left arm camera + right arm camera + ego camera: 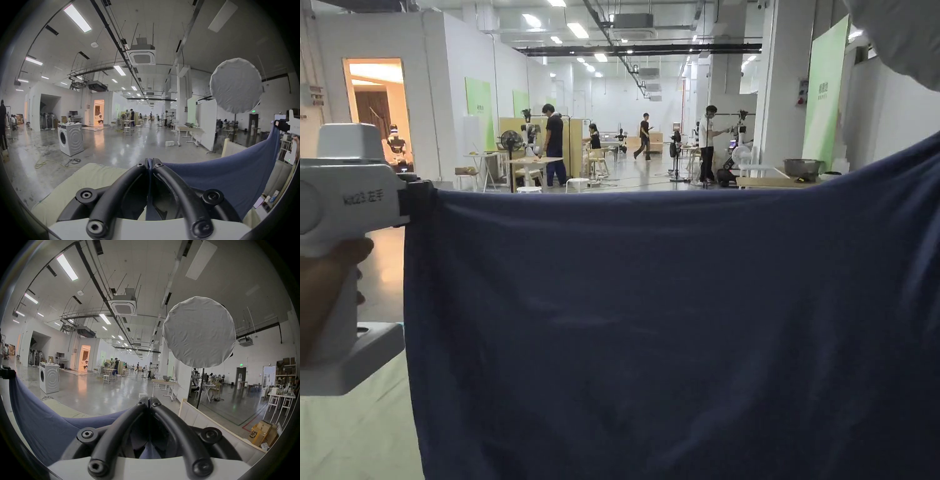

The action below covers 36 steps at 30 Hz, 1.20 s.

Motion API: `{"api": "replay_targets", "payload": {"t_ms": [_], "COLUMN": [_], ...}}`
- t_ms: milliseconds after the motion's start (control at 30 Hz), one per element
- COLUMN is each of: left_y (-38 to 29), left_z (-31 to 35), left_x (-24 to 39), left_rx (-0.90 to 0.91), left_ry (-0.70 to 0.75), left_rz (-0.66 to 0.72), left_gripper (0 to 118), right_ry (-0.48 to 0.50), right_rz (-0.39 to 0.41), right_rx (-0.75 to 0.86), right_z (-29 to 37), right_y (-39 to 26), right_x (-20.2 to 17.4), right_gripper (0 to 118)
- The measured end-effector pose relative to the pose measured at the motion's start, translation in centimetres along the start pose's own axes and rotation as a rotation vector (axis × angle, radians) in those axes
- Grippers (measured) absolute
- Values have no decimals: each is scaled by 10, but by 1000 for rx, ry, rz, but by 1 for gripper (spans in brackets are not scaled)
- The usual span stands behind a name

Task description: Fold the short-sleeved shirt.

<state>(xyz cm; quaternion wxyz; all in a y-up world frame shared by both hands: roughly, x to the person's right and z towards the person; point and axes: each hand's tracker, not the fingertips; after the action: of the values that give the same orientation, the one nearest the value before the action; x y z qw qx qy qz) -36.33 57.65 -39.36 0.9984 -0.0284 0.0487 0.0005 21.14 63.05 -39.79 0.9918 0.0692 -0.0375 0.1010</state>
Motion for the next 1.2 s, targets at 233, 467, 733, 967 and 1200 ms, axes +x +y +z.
{"api": "replay_targets", "payload": {"t_ms": [233,467,733,967,1200], "left_y": [-15,-11,-13,-43,-116], "left_z": [-65,-127,-166,-175,-153], "left_x": [0,-5,-1,3,-4], "left_rx": [-11,-51,-82,-106,-191], "left_ry": [30,54,80,72,17], "left_rz": [29,21,41,63,113], "left_gripper": [5,5,5,5,5], "right_ry": [-7,-41,-75,-43,43], "right_rz": [60,60,182,134,57], "right_rx": [-4,-36,-64,-103,-186], "right_z": [-65,-130,-181,-191,-143], "right_y": [-15,-11,-11,-42,-118], "right_x": [-34,-58,-77,-80,-78], "right_gripper": [2,2,2,2,2]}}
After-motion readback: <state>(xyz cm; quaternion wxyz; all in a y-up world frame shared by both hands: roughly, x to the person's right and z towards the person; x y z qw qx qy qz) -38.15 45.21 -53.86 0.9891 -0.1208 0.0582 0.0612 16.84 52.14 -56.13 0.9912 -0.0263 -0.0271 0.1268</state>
